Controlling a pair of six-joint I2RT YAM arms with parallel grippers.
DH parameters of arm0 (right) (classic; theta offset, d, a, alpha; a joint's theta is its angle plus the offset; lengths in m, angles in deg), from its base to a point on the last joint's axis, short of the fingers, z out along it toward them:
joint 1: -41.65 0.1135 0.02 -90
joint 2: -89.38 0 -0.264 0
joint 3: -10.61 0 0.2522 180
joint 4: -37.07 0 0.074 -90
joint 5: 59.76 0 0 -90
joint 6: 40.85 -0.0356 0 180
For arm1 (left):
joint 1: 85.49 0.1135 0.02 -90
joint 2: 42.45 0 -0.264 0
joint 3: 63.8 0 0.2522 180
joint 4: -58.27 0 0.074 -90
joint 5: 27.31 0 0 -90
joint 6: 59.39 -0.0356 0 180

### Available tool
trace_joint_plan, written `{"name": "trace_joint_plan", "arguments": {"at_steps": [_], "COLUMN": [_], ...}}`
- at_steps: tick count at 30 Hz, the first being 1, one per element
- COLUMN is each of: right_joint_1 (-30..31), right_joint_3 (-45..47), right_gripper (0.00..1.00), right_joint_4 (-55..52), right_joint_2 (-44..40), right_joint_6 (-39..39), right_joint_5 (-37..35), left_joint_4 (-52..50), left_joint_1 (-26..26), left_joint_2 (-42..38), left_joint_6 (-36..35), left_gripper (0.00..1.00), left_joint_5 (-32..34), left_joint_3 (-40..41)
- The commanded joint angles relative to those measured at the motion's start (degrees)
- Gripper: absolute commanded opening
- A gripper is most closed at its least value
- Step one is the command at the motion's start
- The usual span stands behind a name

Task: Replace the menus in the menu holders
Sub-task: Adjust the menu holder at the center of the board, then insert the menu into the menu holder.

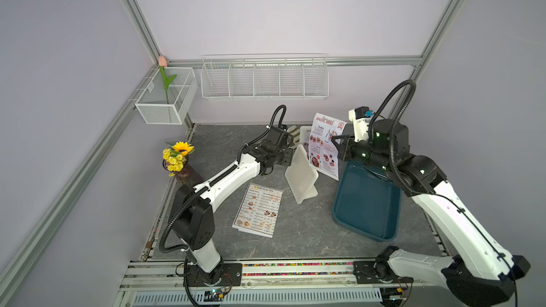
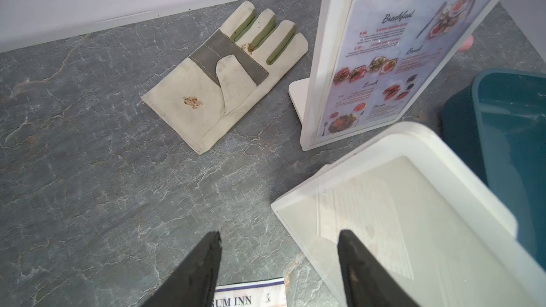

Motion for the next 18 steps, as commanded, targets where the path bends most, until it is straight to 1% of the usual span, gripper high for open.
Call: {"name": "trace_joint_plan", "arguments": {"at_steps": [1, 18], "right_joint_1": [0.4, 0.4], "right_joint_3": [0.9, 2.3], "right_gripper": [0.07, 0.07], "right_joint_4": [0.3, 0.3], "right_joint_2": [-2.1, -2.8], "right_joint_6": [-0.5, -0.2], "right_joint_5": [-0.8, -0.8], "left_joint_4": [0.3, 0.3], "left_joint_1": [0.2, 0.2], "left_joint_2": [-1.6, -1.2], "left_joint_6": [0.6, 0.8], "left_gripper": [0.65, 0.65], "left_joint_5": [0.6, -0.3], "left_joint_3": [0.5, 0.0]}}
